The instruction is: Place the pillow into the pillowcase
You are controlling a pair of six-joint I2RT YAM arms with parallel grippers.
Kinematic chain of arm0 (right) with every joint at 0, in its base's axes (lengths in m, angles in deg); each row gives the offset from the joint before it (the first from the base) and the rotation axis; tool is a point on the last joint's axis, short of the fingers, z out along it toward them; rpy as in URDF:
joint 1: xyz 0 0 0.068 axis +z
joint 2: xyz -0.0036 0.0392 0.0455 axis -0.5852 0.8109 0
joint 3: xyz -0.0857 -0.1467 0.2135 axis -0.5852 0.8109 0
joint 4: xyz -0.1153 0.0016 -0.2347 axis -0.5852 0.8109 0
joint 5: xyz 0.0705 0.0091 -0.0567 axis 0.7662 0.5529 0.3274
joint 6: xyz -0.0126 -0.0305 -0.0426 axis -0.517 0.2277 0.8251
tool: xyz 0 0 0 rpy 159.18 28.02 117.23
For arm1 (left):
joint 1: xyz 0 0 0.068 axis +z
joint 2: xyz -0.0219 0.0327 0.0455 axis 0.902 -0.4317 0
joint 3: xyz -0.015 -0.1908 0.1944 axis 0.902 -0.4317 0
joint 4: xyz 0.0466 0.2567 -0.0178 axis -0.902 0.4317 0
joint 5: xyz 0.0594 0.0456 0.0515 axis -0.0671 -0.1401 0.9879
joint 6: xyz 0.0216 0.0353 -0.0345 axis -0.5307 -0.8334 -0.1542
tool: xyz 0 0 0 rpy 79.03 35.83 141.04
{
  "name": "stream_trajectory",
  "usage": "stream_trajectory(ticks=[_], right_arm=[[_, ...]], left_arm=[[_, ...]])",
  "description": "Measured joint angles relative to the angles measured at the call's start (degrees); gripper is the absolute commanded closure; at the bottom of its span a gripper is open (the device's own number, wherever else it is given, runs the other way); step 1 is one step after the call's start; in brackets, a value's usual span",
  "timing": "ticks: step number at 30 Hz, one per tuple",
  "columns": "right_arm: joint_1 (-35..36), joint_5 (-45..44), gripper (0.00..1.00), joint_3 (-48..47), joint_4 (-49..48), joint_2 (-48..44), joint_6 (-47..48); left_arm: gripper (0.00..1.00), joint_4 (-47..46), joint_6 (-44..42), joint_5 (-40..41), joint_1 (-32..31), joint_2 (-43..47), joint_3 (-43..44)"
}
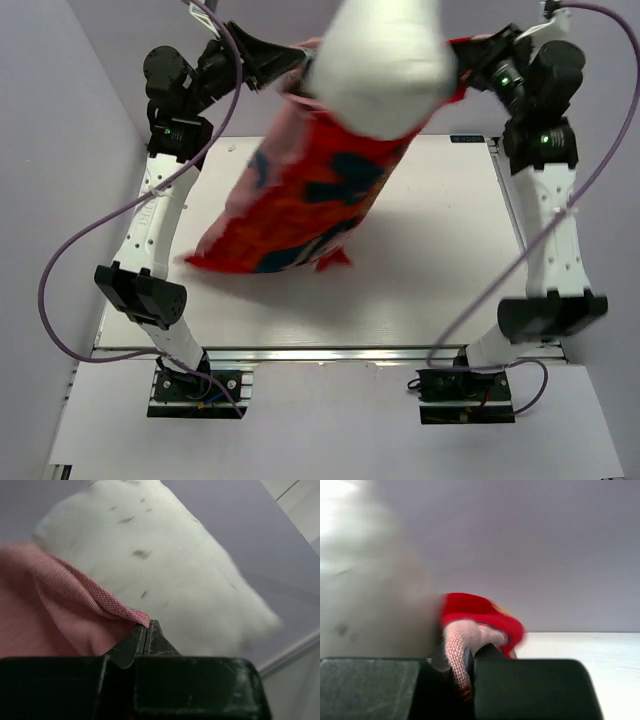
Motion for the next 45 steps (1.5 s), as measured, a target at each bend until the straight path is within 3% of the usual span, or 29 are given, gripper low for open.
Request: stream_trajectory(ticks=[3, 5, 7, 10, 12, 13, 15, 19, 21, 23, 24, 28, 30, 32, 37, 39, 41, 43, 45], right_arm=[[-5.8, 0.5, 1.0, -0.2, -0.6, 5.1, -2.9], [-1.3, -0.6, 1.0, 7.4, -2.2, 2.0, -2.0], [12.8, -3.3, 1.0, 17.0, -4.6, -4.3, 1.0], [40.3, -4.4, 1.0, 24.1, -4.5, -10.6, 6.1], [49.9, -3.2, 1.0, 24.5, -4.8, -13.0, 9.9], [49.7, -3.0, 1.0, 24.3, -5.4, -13.8, 11.3], [36.8, -0.5, 1.0, 20.9, -6.0, -14.8, 11.8], [8.5, 0.5, 1.0, 8.2, -4.7, -5.1, 5.4], [3.1, 1.2, 1.0, 5.6, -5.0, -1.8, 2.5], [4.2, 0.9, 1.0, 8.2, -4.8, -2.4, 1.5], [8.4, -0.7, 1.0, 10.3, -4.9, -3.9, 2.3], [38.2, -4.3, 1.0, 21.3, -5.9, -11.9, 7.6], [45.6, -3.4, 1.0, 22.5, -6.0, -13.6, 11.4], [38.3, -1.3, 1.0, 20.8, -8.5, -14.2, 11.8], [-0.7, 2.8, 1.0, 3.5, -7.5, -1.2, 3.3], [-5.9, 2.8, 1.0, 2.9, -7.5, 1.5, 1.1], [-4.0, 2.6, 1.0, 5.0, -7.8, 1.2, 0.7], [6.4, 0.1, 1.0, 11.0, -8.6, -3.0, 3.2], [22.9, -1.4, 1.0, 16.2, -10.1, -7.1, 6.5]], left_arm=[[1.0, 3.9, -1.9, -0.7, -2.0, 3.0, -1.4], [1.0, 5.7, -3.2, -0.6, -0.7, 5.0, -1.2], [1.0, 6.2, -3.5, -0.1, 2.1, 5.7, 0.2], [1.0, 6.7, -2.5, 0.8, 5.7, 2.0, 4.9], [1.0, 5.1, -0.2, 3.3, 7.0, -4.0, 11.9], [1.0, 4.9, 0.7, 3.7, 6.9, -6.5, 14.7], [1.0, 5.2, 1.6, 3.1, 4.9, -8.1, 15.0], [1.0, 6.9, 1.0, 4.5, -3.7, -2.0, 0.5], [1.0, 8.7, 0.0, 4.3, -4.9, 1.1, -4.0], [1.0, 9.9, -0.6, 3.6, -2.5, 2.9, -4.2], [1.0, 9.6, -0.6, 3.6, -0.1, 3.1, -3.2], [1.0, 9.3, 1.8, -0.7, 6.1, -2.6, 9.0], [1.0, 7.2, 3.3, -0.2, 5.6, -8.2, 17.1], [1.0, 5.1, 4.2, 0.3, 3.5, -10.6, 18.9], [1.0, 5.1, 3.6, 1.2, -6.1, -3.3, 2.3], [1.0, 6.3, 2.1, 1.0, -6.9, -2.8, 1.5], [1.0, 6.8, 1.0, 1.1, -5.0, -2.7, 3.2], [1.0, 6.3, 1.1, 1.0, -2.3, -3.5, 6.3], [1.0, 5.0, 2.1, 0.5, -0.5, -5.7, 11.5]])
